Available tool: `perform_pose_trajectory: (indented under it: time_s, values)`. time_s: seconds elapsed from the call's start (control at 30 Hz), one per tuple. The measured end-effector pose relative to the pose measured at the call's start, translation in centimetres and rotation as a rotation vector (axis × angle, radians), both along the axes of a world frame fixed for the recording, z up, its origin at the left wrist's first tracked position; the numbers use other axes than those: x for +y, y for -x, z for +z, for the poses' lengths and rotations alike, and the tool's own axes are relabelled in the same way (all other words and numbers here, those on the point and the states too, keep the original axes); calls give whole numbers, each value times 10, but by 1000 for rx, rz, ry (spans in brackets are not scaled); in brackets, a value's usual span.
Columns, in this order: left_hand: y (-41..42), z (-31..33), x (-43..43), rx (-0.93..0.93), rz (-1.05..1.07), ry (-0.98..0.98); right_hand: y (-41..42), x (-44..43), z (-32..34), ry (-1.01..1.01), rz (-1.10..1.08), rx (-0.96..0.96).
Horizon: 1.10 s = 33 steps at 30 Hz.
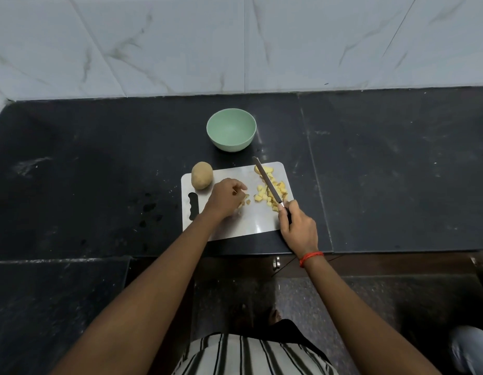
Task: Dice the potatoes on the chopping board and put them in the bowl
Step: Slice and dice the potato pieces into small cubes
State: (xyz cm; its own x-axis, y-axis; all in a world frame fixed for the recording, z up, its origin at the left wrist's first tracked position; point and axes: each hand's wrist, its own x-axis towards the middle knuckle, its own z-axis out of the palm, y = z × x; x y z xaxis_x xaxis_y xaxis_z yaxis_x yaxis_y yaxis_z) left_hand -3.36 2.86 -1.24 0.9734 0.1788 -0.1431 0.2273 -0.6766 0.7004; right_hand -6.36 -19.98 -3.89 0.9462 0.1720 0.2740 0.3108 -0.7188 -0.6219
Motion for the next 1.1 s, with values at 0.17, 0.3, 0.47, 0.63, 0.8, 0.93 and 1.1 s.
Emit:
perform_pose_trajectory:
  time_s: [0.17,0.3,0.47,0.63,0.8,0.93,1.1]
  values:
    - [10,-3,5,-14,93,232,0,0,-1,5,1,-8]
    - [19,5,7,-14,57,264,0,-1,-1,0,0,-3]
    - [34,3,21,-23,-92,131,0,-1,-1,-15,1,-1]
    - [44,-8,21,8,-106,48,0,-1,0,-56,-8,43]
    - [31,-10,9,-34,-56,98,-4,-6,8,-378,-78,158]
    - [16,-11,-4,-62,-62,75,-8,-10,10,-514,-94,197]
    - [-4,-9,-25,-83,-87,98,-12,-13,7,-531,-115,229]
